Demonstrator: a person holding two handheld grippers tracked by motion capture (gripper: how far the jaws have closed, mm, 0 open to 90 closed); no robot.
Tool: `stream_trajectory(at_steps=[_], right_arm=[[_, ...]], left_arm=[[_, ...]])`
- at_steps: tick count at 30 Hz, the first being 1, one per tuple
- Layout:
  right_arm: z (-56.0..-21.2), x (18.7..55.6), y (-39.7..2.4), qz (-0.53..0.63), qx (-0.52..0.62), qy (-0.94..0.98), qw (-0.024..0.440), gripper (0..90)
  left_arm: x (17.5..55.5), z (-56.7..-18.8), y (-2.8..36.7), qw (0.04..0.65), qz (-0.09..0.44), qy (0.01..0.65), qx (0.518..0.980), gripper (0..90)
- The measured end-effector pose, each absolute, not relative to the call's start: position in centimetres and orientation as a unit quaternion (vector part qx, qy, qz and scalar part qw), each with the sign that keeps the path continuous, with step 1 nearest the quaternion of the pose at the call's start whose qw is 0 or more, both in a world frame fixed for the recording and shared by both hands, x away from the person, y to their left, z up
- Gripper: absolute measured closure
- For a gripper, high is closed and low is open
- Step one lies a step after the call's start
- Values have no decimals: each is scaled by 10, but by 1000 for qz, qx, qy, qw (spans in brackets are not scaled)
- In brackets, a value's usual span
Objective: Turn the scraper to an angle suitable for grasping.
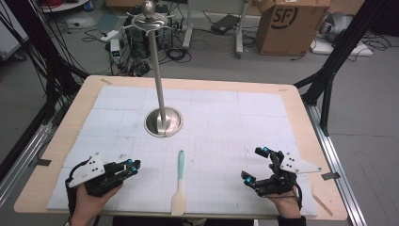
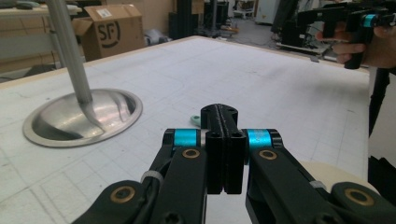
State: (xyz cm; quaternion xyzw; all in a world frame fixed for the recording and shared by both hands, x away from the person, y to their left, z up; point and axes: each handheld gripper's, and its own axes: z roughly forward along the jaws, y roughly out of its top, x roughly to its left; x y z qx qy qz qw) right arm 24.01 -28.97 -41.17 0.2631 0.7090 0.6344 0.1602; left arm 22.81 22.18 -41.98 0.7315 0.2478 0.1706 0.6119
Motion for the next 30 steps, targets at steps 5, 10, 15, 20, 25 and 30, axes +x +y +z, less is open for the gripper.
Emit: stream_trajectory(at_steps=[5, 10, 15, 20, 25, 30], right_arm=[[-412, 239, -290, 630, 262, 713, 162, 2], [-412, 236, -293, 630, 266, 712, 162, 3], [-412, 235, -295, 628, 268, 712, 163, 3], [-413, 234, -296, 628, 270, 711, 166, 2], [-413, 233, -293, 614, 267, 722, 174, 3], [-413, 233, -288, 610, 263, 728, 167, 3]], left_arm=[[232, -418, 210, 603, 153, 249, 742, 897], [235, -422, 196, 585, 144, 247, 759, 897], [236, -425, 181, 571, 134, 243, 773, 897], [235, -429, 169, 559, 127, 238, 784, 896], [235, -431, 159, 555, 114, 237, 789, 897], [237, -435, 148, 545, 100, 239, 797, 897]])
